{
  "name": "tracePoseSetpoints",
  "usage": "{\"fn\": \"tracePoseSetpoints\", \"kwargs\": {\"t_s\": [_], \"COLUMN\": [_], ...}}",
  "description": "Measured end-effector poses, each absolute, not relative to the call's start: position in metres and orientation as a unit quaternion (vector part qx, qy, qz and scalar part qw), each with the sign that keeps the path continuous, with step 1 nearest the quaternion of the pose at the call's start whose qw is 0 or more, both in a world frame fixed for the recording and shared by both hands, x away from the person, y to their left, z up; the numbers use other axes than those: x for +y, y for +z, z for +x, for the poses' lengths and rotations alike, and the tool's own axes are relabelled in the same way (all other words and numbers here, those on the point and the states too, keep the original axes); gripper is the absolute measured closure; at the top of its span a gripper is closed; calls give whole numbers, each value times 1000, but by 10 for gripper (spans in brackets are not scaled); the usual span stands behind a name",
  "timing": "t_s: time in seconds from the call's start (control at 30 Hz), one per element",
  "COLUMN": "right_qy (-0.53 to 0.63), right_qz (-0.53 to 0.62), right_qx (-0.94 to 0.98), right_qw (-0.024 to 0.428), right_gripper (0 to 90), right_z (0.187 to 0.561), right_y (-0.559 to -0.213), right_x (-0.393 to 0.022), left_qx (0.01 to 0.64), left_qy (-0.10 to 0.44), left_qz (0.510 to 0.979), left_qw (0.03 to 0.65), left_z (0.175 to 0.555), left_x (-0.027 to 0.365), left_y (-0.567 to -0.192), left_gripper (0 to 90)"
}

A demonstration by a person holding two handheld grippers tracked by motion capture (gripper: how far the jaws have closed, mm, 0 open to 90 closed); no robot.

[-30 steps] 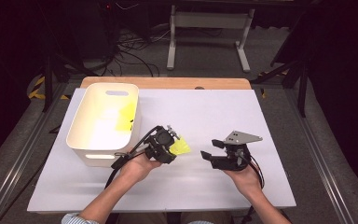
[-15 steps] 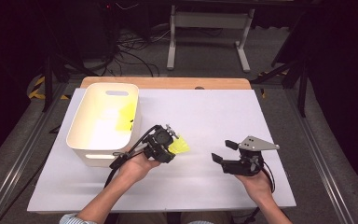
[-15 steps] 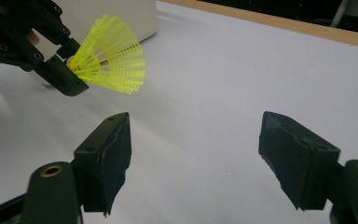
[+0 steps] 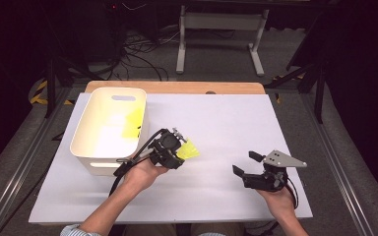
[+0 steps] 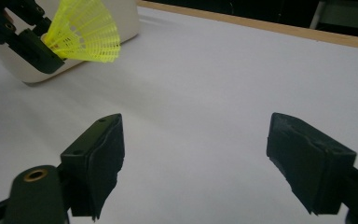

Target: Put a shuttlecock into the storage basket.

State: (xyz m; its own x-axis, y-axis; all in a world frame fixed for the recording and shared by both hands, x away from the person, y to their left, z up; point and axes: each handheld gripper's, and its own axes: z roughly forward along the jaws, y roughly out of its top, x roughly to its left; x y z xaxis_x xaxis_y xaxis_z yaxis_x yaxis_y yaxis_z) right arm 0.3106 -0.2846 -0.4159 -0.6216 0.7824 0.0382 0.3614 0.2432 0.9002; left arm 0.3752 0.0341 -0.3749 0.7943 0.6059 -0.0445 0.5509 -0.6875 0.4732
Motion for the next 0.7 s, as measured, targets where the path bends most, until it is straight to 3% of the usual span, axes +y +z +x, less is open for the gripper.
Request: {"fn": "tracePoseSetpoints", "kwargs": {"t_s": [0.7], "right_qy": [494], "right_qz": [403], "right_qx": [733], "right_qw": [238], "right_gripper": [141], "right_z": [295], "right_y": [-435], "right_x": [-307], "left_qx": [313], "left_qy": [61], "left_qz": [915], "left_qw": [248], "left_z": [374], "left_x": [35], "left_y": [-360], "left_gripper": [642]}}
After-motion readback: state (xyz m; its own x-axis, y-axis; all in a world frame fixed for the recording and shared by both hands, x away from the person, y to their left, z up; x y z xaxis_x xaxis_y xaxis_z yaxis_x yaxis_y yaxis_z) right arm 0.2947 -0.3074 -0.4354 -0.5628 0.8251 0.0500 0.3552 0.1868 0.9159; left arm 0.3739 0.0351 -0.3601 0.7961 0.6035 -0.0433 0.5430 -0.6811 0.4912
